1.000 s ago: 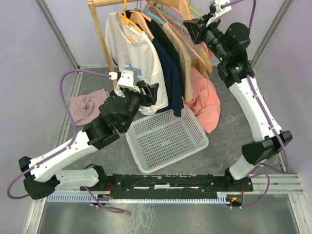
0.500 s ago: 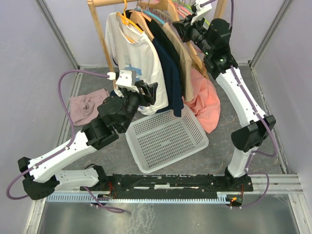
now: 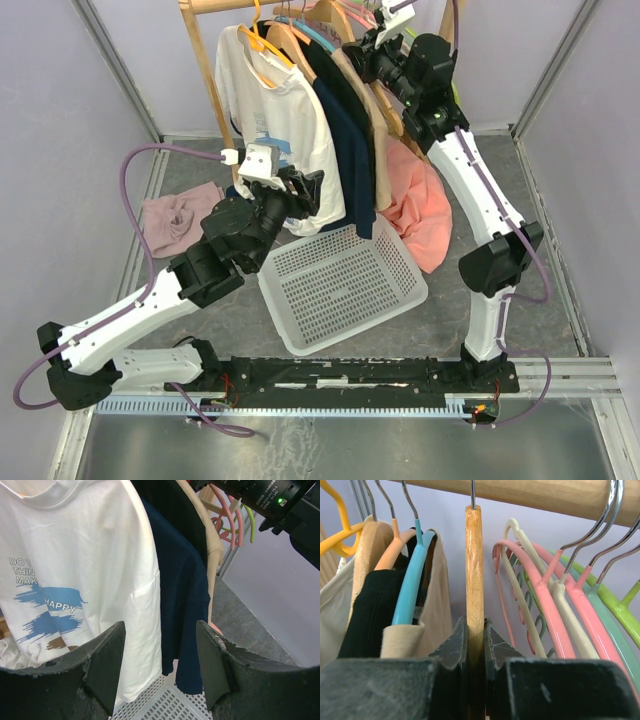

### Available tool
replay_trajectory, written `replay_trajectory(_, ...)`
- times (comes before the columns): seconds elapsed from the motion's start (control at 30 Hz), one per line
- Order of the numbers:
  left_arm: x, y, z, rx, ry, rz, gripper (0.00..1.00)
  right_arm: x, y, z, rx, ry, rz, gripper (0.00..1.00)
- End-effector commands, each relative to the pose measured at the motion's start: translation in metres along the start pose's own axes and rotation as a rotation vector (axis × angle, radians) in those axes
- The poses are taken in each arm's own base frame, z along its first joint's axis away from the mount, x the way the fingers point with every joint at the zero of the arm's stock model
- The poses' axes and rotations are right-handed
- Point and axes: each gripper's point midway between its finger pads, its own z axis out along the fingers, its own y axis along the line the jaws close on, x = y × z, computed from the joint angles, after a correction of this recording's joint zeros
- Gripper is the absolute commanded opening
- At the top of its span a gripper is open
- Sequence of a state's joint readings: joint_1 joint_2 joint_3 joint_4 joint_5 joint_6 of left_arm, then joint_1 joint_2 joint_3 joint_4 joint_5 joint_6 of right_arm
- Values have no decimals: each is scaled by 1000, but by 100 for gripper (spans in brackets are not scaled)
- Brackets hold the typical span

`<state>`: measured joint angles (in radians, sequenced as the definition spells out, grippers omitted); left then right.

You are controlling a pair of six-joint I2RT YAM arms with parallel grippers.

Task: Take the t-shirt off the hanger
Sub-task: Place the hanger on the clothesline.

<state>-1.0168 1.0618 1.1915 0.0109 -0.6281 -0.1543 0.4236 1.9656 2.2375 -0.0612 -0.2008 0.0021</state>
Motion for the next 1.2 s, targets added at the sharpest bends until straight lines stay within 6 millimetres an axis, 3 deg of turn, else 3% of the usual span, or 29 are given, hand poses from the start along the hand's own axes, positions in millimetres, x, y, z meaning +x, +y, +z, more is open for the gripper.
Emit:
replay_trajectory(0.0, -20, 5, -4, -19, -63, -34, 65, -31, -3, 4, 19, -86, -26, 1)
replay_trajectory(0.2, -21, 6, -4, -23, -66, -31, 65, -15, -5, 5, 28, -44, -22, 1)
replay_trajectory(0.37, -21, 6, -4, -20, -68, -32, 65, -13, -6, -5, 43, -23, -20, 5)
replay_trajectory(0.6, -28, 8, -6, -25, -81, -27, 65, -32, -10, -39, 95, -17, -46, 54)
replay_trajectory(0.83, -29, 8, -4, -32, -76, -13, 65, -55, -12, -90, 152, -7, -53, 70)
replay_trajectory(0.97, -26, 9, -3, -43, -70, -9, 65, -55, -14, -129, 214, 33, -18, 72)
replay_trajectory(1.07, -27, 10, -3, -46, -68, -10, 65, -51, -17, -167, 280, 81, 23, 73)
replay_trajectory(1.17, -26, 10, -4, -44, -67, -9, 66, -32, -24, -207, 381, 158, 79, 73)
